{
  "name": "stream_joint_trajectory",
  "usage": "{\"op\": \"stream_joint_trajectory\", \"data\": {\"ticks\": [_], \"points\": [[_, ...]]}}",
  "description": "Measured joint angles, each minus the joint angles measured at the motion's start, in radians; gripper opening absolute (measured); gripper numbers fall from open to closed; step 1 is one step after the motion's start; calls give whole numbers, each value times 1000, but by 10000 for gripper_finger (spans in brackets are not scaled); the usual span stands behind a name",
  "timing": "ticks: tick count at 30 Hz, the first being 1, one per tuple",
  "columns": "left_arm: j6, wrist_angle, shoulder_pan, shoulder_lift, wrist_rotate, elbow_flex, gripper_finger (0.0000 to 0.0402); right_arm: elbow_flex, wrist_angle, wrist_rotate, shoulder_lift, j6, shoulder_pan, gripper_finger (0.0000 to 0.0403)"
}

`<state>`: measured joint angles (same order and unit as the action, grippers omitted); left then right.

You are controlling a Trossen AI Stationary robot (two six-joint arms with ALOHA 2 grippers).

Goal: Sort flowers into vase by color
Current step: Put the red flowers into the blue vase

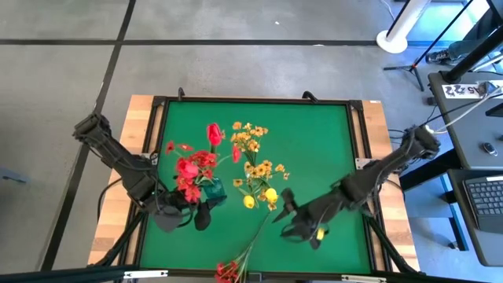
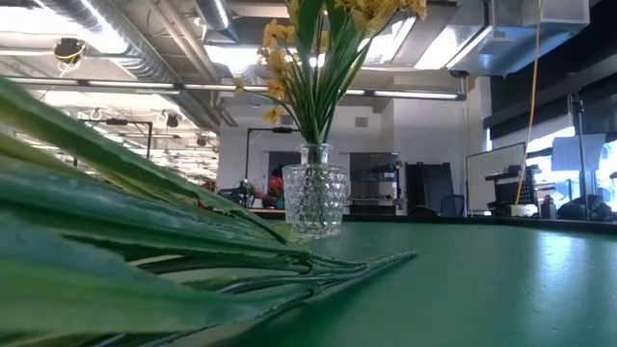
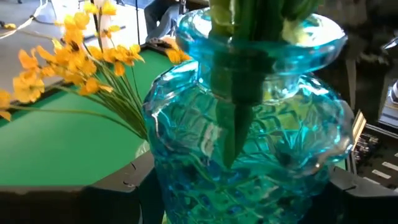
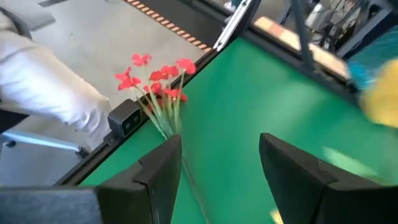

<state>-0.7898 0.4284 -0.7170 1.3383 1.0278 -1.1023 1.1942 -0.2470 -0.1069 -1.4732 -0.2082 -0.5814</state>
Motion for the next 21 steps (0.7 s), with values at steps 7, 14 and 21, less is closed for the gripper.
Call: {"op": "stream_joint_trajectory", "data": {"ticks": [7, 14, 21], "points": [[-55, -3, -1, 32, -32, 0, 242, 1, 83, -60, -151, 76, -15, 214], [-91, -12, -19, 36, -42, 0, 242, 1, 94, -77, -275, 99, -14, 214], [-101, -14, -23, 36, -44, 0, 242, 2, 88, -100, -297, 110, -22, 214]]}}
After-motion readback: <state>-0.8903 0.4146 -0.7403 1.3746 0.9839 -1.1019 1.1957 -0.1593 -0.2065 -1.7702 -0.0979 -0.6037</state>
